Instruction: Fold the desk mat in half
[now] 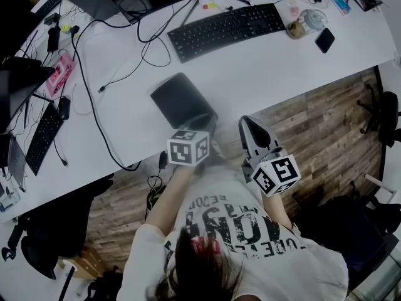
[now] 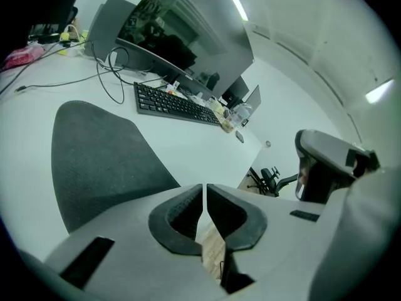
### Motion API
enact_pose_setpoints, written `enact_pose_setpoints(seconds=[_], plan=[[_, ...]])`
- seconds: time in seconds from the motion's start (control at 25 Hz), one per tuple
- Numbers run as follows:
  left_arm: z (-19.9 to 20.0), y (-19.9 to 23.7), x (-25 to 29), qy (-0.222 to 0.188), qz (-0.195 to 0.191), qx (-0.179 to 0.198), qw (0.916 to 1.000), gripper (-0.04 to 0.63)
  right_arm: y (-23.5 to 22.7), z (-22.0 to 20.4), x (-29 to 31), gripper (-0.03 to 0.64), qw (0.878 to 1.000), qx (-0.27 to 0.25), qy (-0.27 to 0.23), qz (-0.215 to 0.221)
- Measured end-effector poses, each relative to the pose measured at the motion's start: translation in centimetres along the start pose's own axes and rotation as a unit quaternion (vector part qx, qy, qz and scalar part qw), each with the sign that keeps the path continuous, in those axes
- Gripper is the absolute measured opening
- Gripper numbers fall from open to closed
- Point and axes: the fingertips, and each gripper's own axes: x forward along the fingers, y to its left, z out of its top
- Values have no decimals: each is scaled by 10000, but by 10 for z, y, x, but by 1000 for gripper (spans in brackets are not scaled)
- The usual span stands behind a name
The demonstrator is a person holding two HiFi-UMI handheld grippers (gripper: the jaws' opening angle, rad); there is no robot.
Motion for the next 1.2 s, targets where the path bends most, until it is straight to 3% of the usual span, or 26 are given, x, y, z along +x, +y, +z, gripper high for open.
enact_pose_setpoints(seconds=[0.44, 0.6, 0.88, 1.2], plan=[[20, -2, -14, -400, 105, 170, 9990, 3, 3, 0, 0, 2, 10000, 7, -37, 9], [34, -4, -24, -668, 209, 396, 9968, 3, 4, 2, 1, 2, 10000, -26, -33, 12], [62, -3, -47, -1188, 403, 790, 9889, 3, 9, 7, 5, 2, 9999, -109, -85, 68], [94, -2, -80, -1853, 538, 931, 9768, 3, 16, 12, 9, 2, 9996, -210, -121, 176]])
